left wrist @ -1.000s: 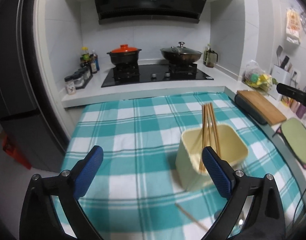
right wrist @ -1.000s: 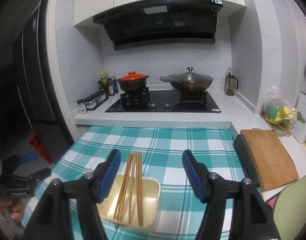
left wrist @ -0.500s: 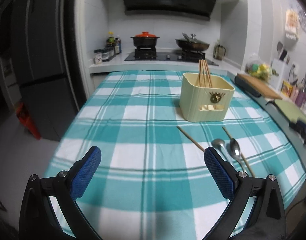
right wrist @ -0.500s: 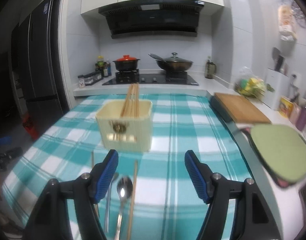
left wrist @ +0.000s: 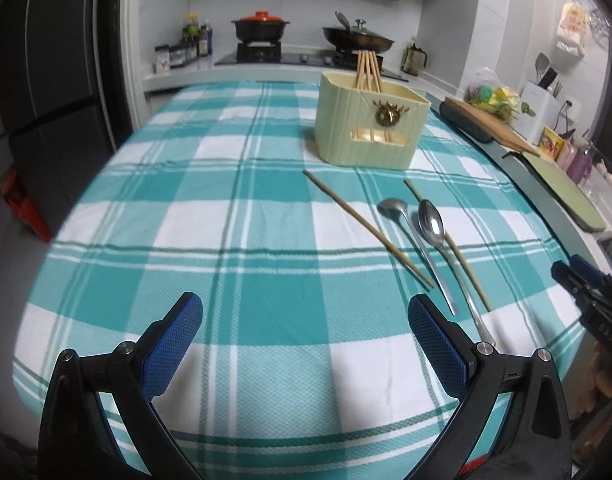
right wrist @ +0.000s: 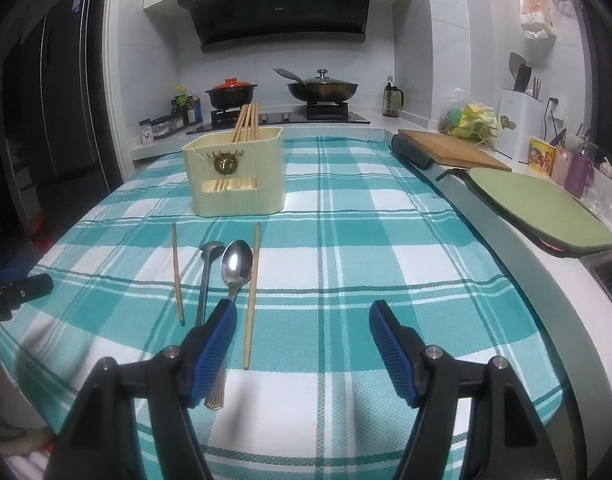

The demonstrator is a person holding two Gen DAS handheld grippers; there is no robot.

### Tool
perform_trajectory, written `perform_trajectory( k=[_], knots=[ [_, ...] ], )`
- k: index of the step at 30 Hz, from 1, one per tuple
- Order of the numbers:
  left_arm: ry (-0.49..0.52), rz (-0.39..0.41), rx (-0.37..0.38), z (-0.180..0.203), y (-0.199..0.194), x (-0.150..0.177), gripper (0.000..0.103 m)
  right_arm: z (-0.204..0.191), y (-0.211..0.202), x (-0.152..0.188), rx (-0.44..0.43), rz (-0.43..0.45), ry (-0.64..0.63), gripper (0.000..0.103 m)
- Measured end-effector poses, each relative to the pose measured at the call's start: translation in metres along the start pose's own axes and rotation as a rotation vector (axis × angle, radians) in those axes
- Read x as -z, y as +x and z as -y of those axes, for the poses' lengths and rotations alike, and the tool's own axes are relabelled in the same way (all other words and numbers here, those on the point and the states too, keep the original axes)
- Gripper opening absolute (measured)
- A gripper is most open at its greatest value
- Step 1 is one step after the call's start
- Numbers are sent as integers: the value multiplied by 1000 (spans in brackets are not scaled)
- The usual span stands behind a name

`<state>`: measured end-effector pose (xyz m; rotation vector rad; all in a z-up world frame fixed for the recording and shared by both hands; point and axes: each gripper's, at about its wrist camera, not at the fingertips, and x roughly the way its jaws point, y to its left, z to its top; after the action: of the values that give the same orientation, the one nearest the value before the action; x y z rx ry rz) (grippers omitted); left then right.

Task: Organize utensils
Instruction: 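Lower the right gripper toward a steel spoon while the left gripper approaches a chopstick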

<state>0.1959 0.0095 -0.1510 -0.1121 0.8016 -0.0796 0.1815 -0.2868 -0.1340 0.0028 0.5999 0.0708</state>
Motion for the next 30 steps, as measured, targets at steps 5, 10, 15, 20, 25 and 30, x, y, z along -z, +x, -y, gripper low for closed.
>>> perform_trajectory(
  k=[5, 10, 15, 20, 25, 30],
  knots=[
    [-42, -28, 20, -4, 20, 0, 102, -2, 15, 6, -27, -35, -14, 70],
    [-29, -67, 16, 6, 47, -16, 102, -2, 41, 12, -37, -94, -39, 70],
    [31, -67, -2, 34, 80, -37, 102, -5, 63, 5, -76, -144, -58, 53],
    [119, -78, -48, 64, 116, -53, 102, -12, 87, -9, -139, -193, -68, 34],
    [157, -116, -118, 72, 142, -52, 102, -20, 104, -16, -150, -225, -97, 34],
    [165, -153, -170, 64, 154, -46, 102, -30, 120, -14, -163, -278, -131, 34]
  ],
)
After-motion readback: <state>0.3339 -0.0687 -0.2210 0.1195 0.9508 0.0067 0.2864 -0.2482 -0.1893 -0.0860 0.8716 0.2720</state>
